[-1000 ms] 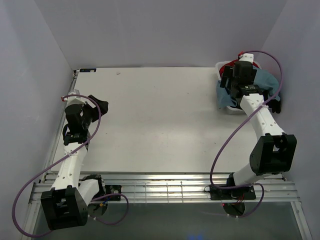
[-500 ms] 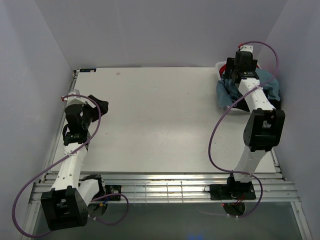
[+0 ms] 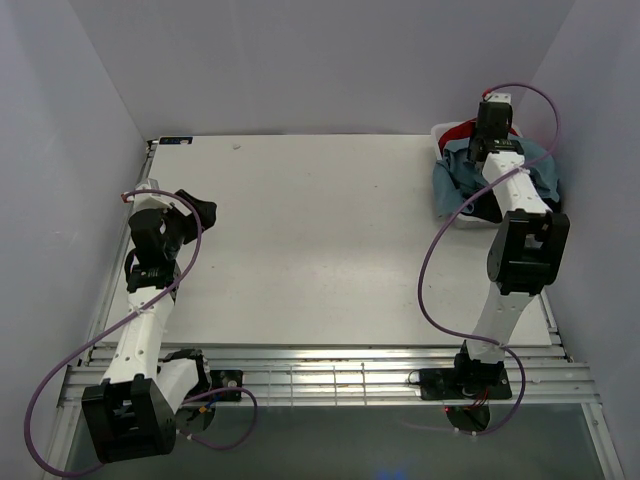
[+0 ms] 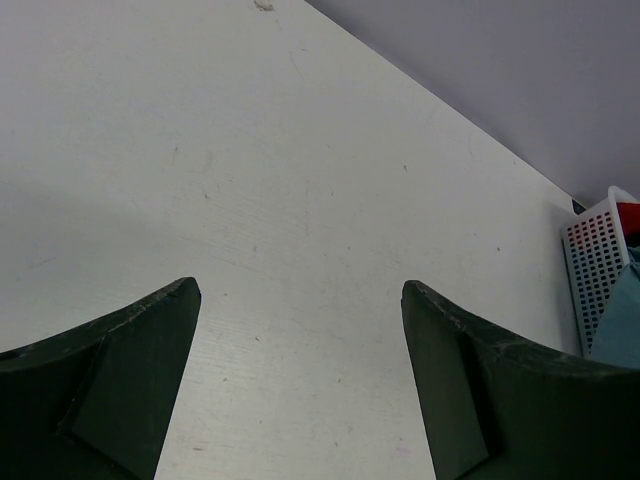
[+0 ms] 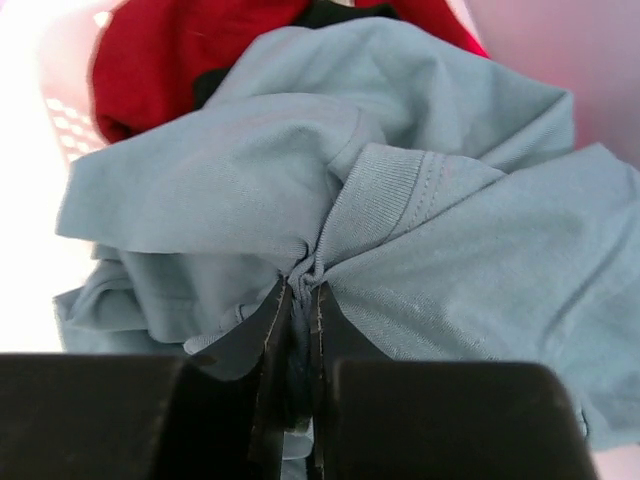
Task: Fold and stack the t-shirts
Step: Grab crumpled tshirt from bin with the right arm, then move the tshirt to the center of the board, then flatten out the tshirt
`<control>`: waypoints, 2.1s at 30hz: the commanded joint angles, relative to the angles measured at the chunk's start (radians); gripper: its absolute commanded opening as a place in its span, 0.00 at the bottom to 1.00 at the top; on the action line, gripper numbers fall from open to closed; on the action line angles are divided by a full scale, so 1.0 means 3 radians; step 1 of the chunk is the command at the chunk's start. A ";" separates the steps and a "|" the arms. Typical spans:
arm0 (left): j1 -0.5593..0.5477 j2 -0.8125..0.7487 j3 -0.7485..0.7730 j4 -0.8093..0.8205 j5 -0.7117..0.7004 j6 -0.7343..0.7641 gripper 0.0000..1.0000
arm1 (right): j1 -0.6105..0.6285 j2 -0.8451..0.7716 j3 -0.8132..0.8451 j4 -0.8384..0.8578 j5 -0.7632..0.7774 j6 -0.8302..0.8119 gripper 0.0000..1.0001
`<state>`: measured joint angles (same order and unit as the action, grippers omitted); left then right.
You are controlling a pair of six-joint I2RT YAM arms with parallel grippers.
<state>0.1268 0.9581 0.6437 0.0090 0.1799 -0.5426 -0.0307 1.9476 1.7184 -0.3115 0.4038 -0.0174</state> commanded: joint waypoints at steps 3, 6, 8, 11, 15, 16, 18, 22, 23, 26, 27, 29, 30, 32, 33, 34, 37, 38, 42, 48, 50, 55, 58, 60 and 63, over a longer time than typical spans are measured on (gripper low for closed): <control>-0.0009 -0.0059 -0.0019 0.0062 0.0050 -0.0017 0.92 | 0.0097 -0.0290 0.0493 -0.0234 -0.1195 0.0175 0.08; -0.0009 -0.0044 -0.0014 0.0088 0.0091 -0.0032 0.92 | 0.0322 -0.0300 0.0836 -0.0434 -0.2203 0.0313 0.08; -0.0009 -0.0039 -0.0019 0.0093 0.0096 -0.0032 0.92 | 0.0591 -0.0305 0.1214 -0.0516 -0.2520 0.0380 0.08; -0.0009 -0.0064 -0.0024 0.0098 0.0106 -0.0032 0.92 | 0.1022 -0.0259 0.1837 -0.0751 -0.2796 0.0375 0.09; -0.0009 -0.0095 -0.0034 0.0098 0.0121 -0.0032 0.92 | 0.1278 -0.0468 0.1805 -0.0354 -0.3466 0.0875 0.10; -0.0004 -0.0100 -0.0039 0.0098 0.0121 -0.0032 0.92 | 0.1299 -0.0610 0.1713 0.0007 -0.3620 0.1028 0.10; -0.0009 -0.0126 -0.0044 0.0098 0.0127 -0.0032 0.92 | 0.1319 -0.0744 0.1453 0.0382 -0.4004 0.1473 0.11; -0.0009 -0.0182 -0.0044 0.0093 0.0121 -0.0037 0.92 | 0.1345 -0.1107 0.1232 0.0711 -0.4092 0.1669 0.11; -0.0009 -0.0192 -0.0044 0.0093 0.0106 -0.0037 0.92 | 0.1345 -0.1189 0.1155 0.0701 -0.4011 0.1643 0.11; -0.0004 -0.0228 -0.0044 0.0083 0.0111 -0.0042 0.92 | 0.1345 -0.1506 0.0752 0.0538 -0.3684 0.1439 0.12; -0.0004 -0.0238 -0.0034 0.0078 0.0121 -0.0042 0.92 | 0.1345 -0.1583 0.0629 0.0456 -0.3556 0.1261 0.12; -0.0009 -0.0258 -0.0019 0.0047 0.0121 -0.0037 0.92 | 0.1345 -0.1858 0.0073 0.0338 -0.3037 0.1117 0.12; -0.0009 -0.0289 -0.0014 0.0042 0.0126 -0.0037 0.92 | 0.1350 -0.2037 -0.0157 0.0257 -0.2846 0.0990 0.12; -0.0009 -0.0330 -0.0009 0.0037 0.0142 -0.0042 0.92 | 0.1350 -0.2201 -0.0944 0.0225 -0.2223 0.0902 0.12; -0.0009 -0.0345 -0.0008 0.0037 0.0167 -0.0042 0.92 | 0.1345 -0.2273 -0.1215 0.0225 -0.1998 0.0876 0.12; -0.0009 -0.0356 0.0007 0.0042 0.0183 -0.0047 0.92 | 0.1345 -0.2370 -0.1466 0.0200 -0.1707 0.0866 0.12; -0.0009 -0.0300 0.0068 0.0047 0.0356 -0.0052 0.92 | 0.1335 -0.2371 -0.2163 0.0016 -0.0395 0.0901 0.11; -0.0004 -0.0284 0.0083 0.0042 0.0407 -0.0052 0.92 | 0.1325 -0.2351 -0.2341 -0.0045 -0.0213 0.0927 0.10; -0.0019 -0.0253 0.0135 0.0001 0.0576 -0.0032 0.92 | 0.1319 -0.2202 -0.2455 -0.0428 0.0494 0.1075 0.11; -0.0609 -0.0157 0.0324 -0.0673 -0.0270 0.0065 0.88 | 0.1446 -0.2334 -0.2419 -0.0446 0.0471 0.0872 0.61; -0.0872 -0.0105 0.0354 -0.0878 -0.0943 -0.0011 0.88 | 0.1488 -0.2477 -0.2501 0.0048 -0.0442 0.0693 0.65; -0.1052 -0.0090 0.0166 -0.0945 -0.1228 -0.0318 0.88 | 0.1677 -0.2285 -0.2339 0.0404 -0.1953 0.0539 0.77; -0.1052 -0.0176 0.0104 -0.0930 -0.1320 -0.0405 0.88 | 0.1948 -0.1860 -0.2139 0.0424 -0.1985 0.0370 0.75; -0.1052 -0.0233 0.0109 -0.0940 -0.1422 -0.0415 0.88 | 0.2090 -0.1539 -0.2042 0.0531 -0.1990 0.0329 0.75; -0.1052 -0.0350 0.0140 -0.0991 -0.1570 -0.0436 0.88 | 0.2249 -0.1100 -0.1740 0.0568 -0.1950 0.0257 0.75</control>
<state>-0.1902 0.9047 0.6769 -0.2775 -0.2024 -0.6483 0.6052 1.5318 1.1164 -0.1928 -0.1295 0.1112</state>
